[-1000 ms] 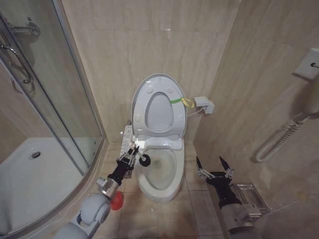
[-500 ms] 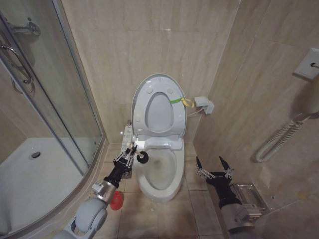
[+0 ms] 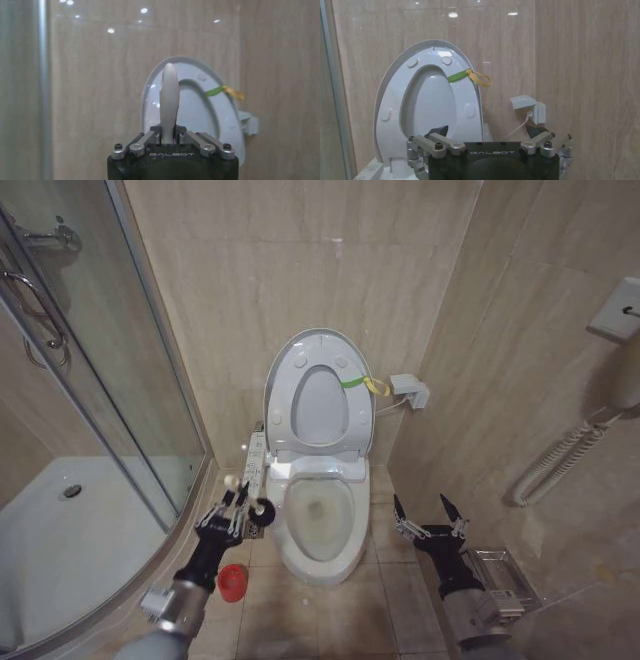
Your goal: Open the toilet lid, clean the toilet bowl with a toilet brush, close the toilet lid, and flush.
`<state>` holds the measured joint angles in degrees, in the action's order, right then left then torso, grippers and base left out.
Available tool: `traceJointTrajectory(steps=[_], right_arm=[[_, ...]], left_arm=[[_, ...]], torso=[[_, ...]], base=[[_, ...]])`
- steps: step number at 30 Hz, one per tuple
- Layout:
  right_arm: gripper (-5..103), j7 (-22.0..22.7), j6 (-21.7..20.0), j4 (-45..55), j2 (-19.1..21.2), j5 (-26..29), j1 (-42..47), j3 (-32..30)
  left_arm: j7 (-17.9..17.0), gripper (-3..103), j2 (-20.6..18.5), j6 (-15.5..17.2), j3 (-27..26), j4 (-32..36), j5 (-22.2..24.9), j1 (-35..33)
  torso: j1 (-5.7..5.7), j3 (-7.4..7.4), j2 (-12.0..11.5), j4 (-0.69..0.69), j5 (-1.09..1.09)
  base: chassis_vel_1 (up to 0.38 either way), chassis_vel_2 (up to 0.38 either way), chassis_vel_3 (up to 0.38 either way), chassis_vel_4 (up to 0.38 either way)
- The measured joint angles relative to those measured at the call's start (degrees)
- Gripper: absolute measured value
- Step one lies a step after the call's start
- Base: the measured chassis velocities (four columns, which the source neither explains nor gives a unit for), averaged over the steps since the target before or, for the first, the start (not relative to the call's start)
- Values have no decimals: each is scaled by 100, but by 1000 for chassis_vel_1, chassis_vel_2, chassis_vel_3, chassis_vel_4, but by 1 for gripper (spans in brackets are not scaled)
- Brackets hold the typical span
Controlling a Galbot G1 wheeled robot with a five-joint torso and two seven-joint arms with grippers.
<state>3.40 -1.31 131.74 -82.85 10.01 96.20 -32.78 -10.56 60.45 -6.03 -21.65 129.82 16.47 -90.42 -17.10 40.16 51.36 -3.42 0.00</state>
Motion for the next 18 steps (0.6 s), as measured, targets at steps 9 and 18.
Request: traceJointTrajectory(steps=[9,18], right_arm=[[100,0,0,-1,-1,0,0,0],[100,0,0,0,-1,0,0,0]], left_arm=[[-187,17,442,-168,-506,-245,-168,-528],[-150,17,866,-793,-739,-1358,-206,-442]], torso=[[0,0,0,-1,0],[0,0,0,-1,0]], base=[[0,0,0,0],[0,0,0,0]])
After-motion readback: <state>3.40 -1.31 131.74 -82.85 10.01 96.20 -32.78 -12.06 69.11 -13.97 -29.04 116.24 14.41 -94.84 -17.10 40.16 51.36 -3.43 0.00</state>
